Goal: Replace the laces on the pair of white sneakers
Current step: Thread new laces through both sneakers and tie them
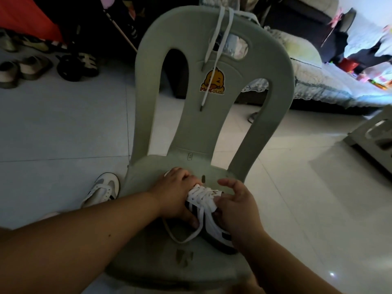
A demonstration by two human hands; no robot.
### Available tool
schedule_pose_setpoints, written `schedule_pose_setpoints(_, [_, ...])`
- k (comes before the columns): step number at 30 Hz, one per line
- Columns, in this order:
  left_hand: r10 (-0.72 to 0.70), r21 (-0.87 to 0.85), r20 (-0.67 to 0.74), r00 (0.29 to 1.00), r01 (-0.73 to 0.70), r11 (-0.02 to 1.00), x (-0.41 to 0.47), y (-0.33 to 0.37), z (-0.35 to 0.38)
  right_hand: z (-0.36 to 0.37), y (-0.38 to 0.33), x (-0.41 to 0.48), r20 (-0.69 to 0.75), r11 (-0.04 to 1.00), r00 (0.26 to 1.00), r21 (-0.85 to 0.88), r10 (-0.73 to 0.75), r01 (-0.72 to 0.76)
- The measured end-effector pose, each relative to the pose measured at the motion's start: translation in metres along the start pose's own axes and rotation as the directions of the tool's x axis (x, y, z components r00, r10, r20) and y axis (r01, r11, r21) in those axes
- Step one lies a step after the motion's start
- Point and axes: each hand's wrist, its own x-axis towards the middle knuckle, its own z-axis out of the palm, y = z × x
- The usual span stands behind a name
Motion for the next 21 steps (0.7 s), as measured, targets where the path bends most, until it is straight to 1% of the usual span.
schedule_pose_setpoints(1, [0.002, -0.006, 0.009, 1.000, -0.002, 1.000, 0.001, -0.001, 0.000, 0.000, 0.000, -0.001, 0.002, 1.000, 1.000, -0.009, -0.022, 0.022])
schedule_pose_setpoints(2, [0.006, -0.006, 0.021, 1.000, -0.006, 1.000, 0.002, -0.002, -0.001, -0.001, 0.000, -0.002, 0.022, 0.997, 0.999, -0.058, -0.048, 0.049])
schedule_pose_setpoints(4, [0.013, 0.007, 0.052, 0.999, -0.013, 1.000, 0.004, -0.003, -0.002, -0.008, -0.005, 0.000, 0.120, 0.962, 0.990, -0.253, -0.078, 0.107])
schedule_pose_setpoints(5, [0.017, 0.013, 0.070, 0.997, -0.018, 1.000, 0.005, -0.003, -0.002, -0.013, -0.008, 0.001, 0.166, 0.936, 0.984, -0.330, -0.070, 0.122])
schedule_pose_setpoints(6, [0.021, 0.014, 0.086, 0.996, -0.022, 1.000, 0.006, -0.004, -0.003, -0.019, -0.011, 0.004, 0.189, 0.927, 0.981, -0.356, -0.049, 0.115])
schedule_pose_setpoints(7, [0.026, 0.016, 0.100, 0.995, -0.027, 0.999, 0.007, -0.004, -0.004, -0.026, -0.013, 0.008, 0.190, 0.938, 0.981, -0.333, -0.036, 0.099])
schedule_pose_setpoints(8, [0.029, 0.022, 0.111, 0.993, -0.032, 0.999, 0.007, -0.005, -0.006, -0.033, -0.014, 0.012, 0.176, 0.943, 0.984, -0.320, -0.036, 0.092])
schedule_pose_setpoints(9, [0.029, 0.033, 0.121, 0.992, -0.033, 0.999, 0.008, -0.005, -0.007, -0.038, -0.014, 0.015, 0.150, 0.923, 0.987, -0.366, -0.063, 0.115])
schedule_pose_setpoints(10, [0.028, 0.045, 0.127, 0.991, -0.034, 0.998, 0.008, -0.004, -0.009, -0.044, -0.011, 0.020, 0.145, 0.865, 0.982, -0.471, -0.119, 0.174])
schedule_pose_setpoints(11, [0.025, 0.049, 0.131, 0.991, -0.032, 0.998, 0.008, -0.003, -0.010, -0.048, -0.007, 0.026, 0.183, 0.792, 0.969, -0.560, -0.168, 0.243])
schedule_pose_setpoints(12, [0.020, 0.051, 0.135, 0.991, -0.027, 0.998, 0.007, -0.002, -0.011, -0.049, -0.005, 0.032, 0.256, 0.731, 0.949, -0.609, -0.186, 0.307])
schedule_pose_setpoints(13, [0.012, 0.049, 0.136, 0.991, -0.019, 0.999, 0.007, -0.001, -0.011, -0.049, -0.003, 0.037, 0.335, 0.694, 0.926, -0.626, -0.171, 0.355])
schedule_pose_setpoints(14, [0.003, 0.049, 0.137, 0.991, -0.010, 0.999, 0.006, 0.000, -0.012, -0.046, -0.001, 0.042, 0.401, 0.686, 0.908, -0.626, -0.124, 0.370])
schedule_pose_setpoints(16, [-0.009, 0.044, 0.138, 0.990, 0.003, 0.999, 0.006, 0.002, -0.013, -0.038, 0.001, 0.051, 0.468, 0.660, 0.880, -0.635, -0.085, 0.401])
schedule_pose_setpoints(19, [-0.018, 0.045, 0.148, 0.989, 0.012, 0.999, 0.006, 0.003, -0.017, -0.027, 0.003, 0.064, 0.493, 0.619, 0.856, -0.627, -0.155, 0.473])
schedule_pose_setpoints(21, [-0.015, 0.080, 0.141, 0.990, 0.003, 0.997, 0.008, 0.003, -0.020, -0.023, 0.003, 0.065, 0.449, 0.591, 0.870, -0.651, -0.206, 0.476])
